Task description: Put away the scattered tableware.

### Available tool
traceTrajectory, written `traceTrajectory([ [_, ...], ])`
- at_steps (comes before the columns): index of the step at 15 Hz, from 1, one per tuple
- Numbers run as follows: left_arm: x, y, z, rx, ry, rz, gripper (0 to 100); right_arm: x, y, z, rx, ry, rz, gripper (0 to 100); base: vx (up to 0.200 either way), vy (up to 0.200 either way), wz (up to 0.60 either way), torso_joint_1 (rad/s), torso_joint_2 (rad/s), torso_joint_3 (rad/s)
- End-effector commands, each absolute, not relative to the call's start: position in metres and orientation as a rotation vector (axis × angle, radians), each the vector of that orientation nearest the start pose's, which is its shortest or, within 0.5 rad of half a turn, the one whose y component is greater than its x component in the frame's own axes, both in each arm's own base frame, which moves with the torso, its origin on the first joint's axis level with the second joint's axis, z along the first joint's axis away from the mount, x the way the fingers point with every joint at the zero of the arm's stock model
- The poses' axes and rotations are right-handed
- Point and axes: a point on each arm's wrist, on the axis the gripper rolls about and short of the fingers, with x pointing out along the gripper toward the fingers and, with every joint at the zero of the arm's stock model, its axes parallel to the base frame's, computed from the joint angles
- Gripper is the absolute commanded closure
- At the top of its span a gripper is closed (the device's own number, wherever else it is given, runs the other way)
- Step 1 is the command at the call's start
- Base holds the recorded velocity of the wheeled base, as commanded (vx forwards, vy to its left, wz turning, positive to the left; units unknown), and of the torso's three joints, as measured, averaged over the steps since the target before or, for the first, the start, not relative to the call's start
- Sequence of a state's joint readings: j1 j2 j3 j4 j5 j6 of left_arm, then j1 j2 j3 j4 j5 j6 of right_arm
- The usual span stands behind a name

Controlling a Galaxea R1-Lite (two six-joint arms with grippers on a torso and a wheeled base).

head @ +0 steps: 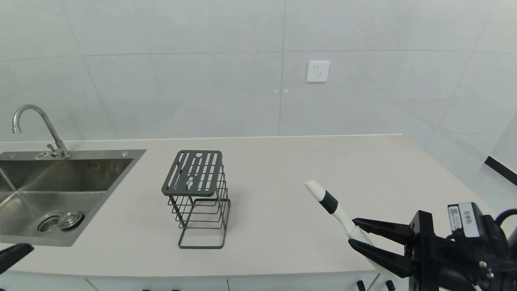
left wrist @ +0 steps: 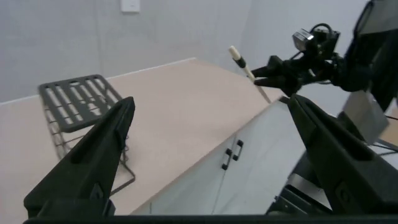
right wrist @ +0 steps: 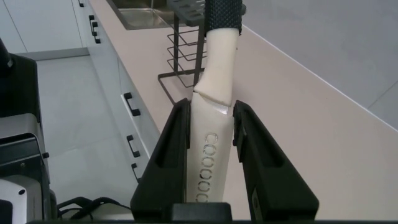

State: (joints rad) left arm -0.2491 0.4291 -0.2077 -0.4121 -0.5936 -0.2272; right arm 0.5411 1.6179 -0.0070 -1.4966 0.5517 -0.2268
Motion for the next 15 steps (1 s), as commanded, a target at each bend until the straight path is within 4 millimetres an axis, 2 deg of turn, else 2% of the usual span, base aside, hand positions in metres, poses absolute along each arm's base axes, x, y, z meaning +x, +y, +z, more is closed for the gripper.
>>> traceTrajectory([
  [1,0.043,-0.032,0.178,-0.197,0.071,-0.998,0,0.147,0.107,0.11,-0.203,-0.004,1.124,100,0.0,0.0,0.0,0.0,0.0,0.0],
  [3,0.06,-0.04,0.171,-0.206,0.144,-1.005,0,0.146,0.108,0.11,-0.204,-0.005,1.13,100,0.0,0.0,0.0,0.0,0.0,0.0],
  [5,0.076,-0.05,0.173,-0.21,0.157,-1.023,0,0.146,0.109,0.11,-0.204,-0.005,1.134,100,0.0,0.0,0.0,0.0,0.0,0.0],
  [9,0.087,-0.077,0.168,-0.202,0.209,-1.191,0,0.146,0.109,0.111,-0.204,-0.012,1.133,100,0.0,0.0,0.0,0.0,0.0,0.0],
  [15,0.112,-0.118,0.156,-0.187,0.229,-1.307,0,0.144,0.111,0.111,-0.205,-0.015,1.153,100,0.0,0.0,0.0,0.0,0.0,0.0],
])
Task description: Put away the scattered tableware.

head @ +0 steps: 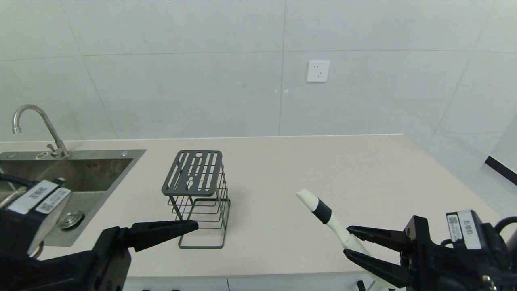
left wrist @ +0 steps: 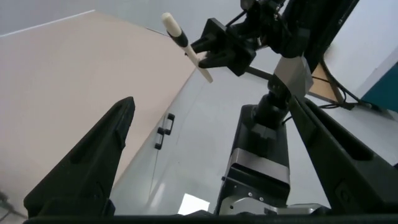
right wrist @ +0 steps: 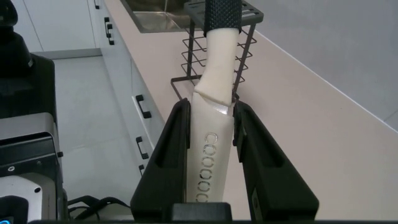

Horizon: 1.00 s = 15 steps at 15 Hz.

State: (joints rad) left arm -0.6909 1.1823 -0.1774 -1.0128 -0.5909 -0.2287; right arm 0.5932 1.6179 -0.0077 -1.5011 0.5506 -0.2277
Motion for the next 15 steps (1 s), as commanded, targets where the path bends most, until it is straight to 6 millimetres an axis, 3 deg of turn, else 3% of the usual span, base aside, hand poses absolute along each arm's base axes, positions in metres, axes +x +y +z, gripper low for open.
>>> traceTrajectory([
  [1,0.116,-0.124,0.153,-0.184,0.237,-1.316,0,0.144,0.111,0.111,-0.205,-0.015,1.153,100,0.0,0.0,0.0,0.0,0.0,0.0],
  [5,0.13,-0.155,0.141,-0.183,0.188,-1.389,0,0.148,0.114,0.115,-0.205,-0.042,1.149,100,0.0,0.0,0.0,0.0,0.0,0.0],
  [9,0.15,-0.182,0.132,-0.192,0.092,-1.41,0,0.162,0.124,0.132,-0.2,-0.14,1.138,100,0.0,0.0,0.0,0.0,0.0,0.0],
  [15,0.162,-0.21,0.161,-0.215,-0.073,-1.463,0,0.169,0.135,0.149,-0.183,-0.231,1.146,100,0.0,0.0,0.0,0.0,0.0,0.0],
])
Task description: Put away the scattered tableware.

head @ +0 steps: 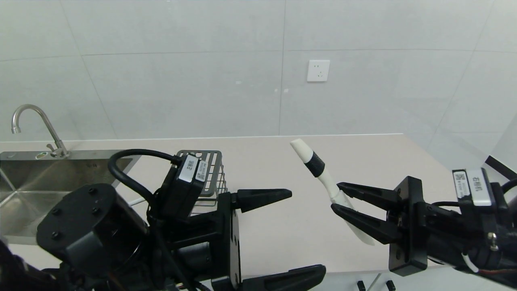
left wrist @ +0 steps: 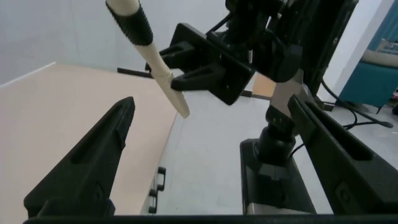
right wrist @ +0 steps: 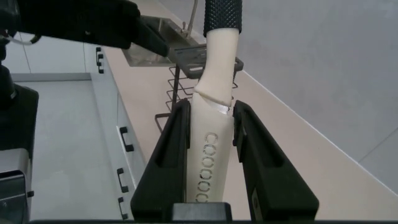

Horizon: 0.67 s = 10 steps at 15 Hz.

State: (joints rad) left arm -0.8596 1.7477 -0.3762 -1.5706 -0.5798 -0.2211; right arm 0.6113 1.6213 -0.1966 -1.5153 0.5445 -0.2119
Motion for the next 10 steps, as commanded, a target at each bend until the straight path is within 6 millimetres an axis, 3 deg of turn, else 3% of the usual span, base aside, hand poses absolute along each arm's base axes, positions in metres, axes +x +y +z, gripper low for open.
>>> traceTrajectory([
  [1,0.163,-0.216,0.166,-0.22,-0.096,-1.475,0,0.169,0.136,0.149,-0.182,-0.234,1.151,100,0.0,0.0,0.0,0.0,0.0,0.0],
  [10,0.192,-0.239,0.195,-0.259,-0.263,-1.402,0,0.163,0.146,0.161,-0.154,-0.288,1.179,100,0.0,0.0,0.0,0.0,0.0,0.0],
])
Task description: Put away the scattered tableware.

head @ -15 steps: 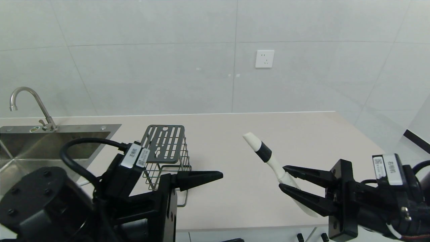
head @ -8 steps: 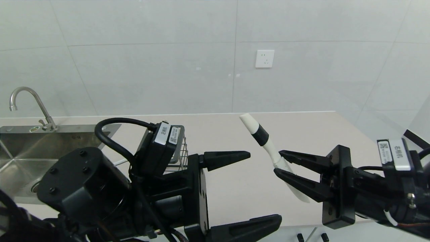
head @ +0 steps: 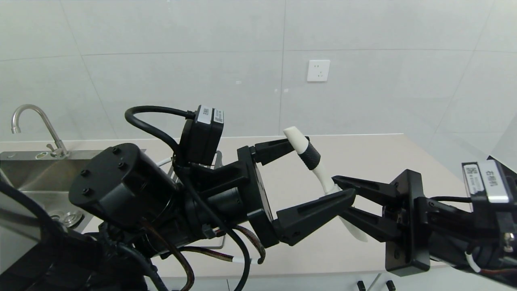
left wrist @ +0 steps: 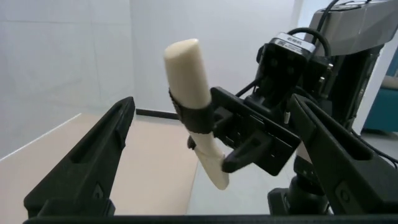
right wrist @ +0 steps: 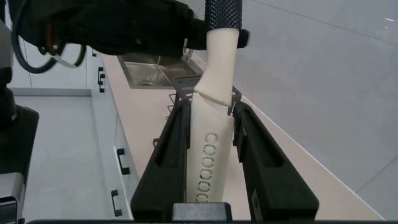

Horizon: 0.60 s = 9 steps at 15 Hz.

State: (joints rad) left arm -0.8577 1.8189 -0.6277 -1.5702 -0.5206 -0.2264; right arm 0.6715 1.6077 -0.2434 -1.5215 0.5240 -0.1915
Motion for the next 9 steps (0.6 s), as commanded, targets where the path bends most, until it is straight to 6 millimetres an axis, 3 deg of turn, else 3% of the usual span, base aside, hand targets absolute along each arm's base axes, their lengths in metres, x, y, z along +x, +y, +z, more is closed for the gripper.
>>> traceTrajectory([
  [1,0.193,-0.24,0.196,-0.26,-0.27,-1.402,0,0.163,0.146,0.162,-0.154,-0.292,1.179,100,0.0,0.0,0.0,0.0,0.0,0.0],
  [9,0.196,-0.245,0.213,-0.296,-0.325,-1.409,0,0.161,0.144,0.173,-0.148,-0.345,1.17,100,0.0,0.0,0.0,0.0,0.0,0.0],
])
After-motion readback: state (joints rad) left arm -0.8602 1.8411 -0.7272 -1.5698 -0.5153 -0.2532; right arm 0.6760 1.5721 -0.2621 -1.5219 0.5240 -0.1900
